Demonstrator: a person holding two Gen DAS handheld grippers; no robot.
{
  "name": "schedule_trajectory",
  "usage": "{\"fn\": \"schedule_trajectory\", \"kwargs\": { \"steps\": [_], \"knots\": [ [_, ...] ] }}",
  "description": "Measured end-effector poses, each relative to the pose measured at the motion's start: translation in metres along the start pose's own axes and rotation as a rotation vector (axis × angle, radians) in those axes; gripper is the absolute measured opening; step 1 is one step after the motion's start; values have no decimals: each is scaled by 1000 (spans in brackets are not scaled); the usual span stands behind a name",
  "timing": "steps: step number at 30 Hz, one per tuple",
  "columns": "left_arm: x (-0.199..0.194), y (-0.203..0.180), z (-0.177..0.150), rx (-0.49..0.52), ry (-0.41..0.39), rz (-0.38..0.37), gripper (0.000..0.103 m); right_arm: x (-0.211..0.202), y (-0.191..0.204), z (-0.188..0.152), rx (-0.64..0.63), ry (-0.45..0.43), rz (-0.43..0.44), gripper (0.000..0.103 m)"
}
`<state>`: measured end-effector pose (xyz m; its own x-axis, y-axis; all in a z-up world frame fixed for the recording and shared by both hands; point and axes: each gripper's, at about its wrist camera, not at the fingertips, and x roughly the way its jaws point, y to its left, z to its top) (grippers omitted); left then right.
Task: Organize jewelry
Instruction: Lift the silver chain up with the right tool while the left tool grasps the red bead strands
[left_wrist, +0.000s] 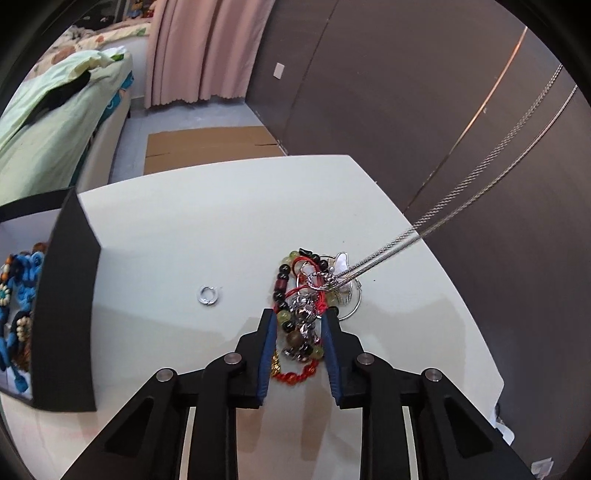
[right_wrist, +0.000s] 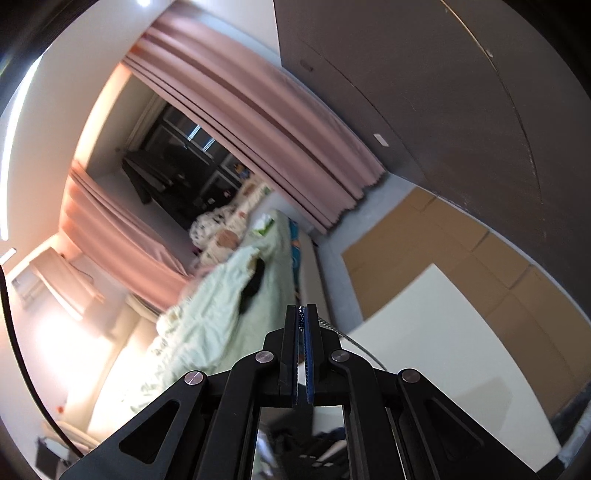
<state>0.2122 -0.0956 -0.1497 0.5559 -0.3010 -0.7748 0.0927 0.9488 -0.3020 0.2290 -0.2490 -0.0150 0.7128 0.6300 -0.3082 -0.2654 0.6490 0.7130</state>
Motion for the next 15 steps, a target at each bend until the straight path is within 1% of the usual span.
{"fn": "schedule_trajectory", "kwargs": {
  "steps": [4,8,11,13,15],
  "knots": [
    [3,-1,5,8,-11,14,23,-8,3,5,-6,-29,32,4],
    [5,-3,6,29,-5,34,22,-7,-3,5,0,-26,29,4],
    [6,-6,6,62,0,55,20,-4,-7,5,8,-20,23,4],
    [6,-6,7,77,9,60,17,-2,-9,4,11,-14,16,4],
    [5,-3,9,74,19,74,7,-4,-7,2,9,-11,12,4]
  ]
}}
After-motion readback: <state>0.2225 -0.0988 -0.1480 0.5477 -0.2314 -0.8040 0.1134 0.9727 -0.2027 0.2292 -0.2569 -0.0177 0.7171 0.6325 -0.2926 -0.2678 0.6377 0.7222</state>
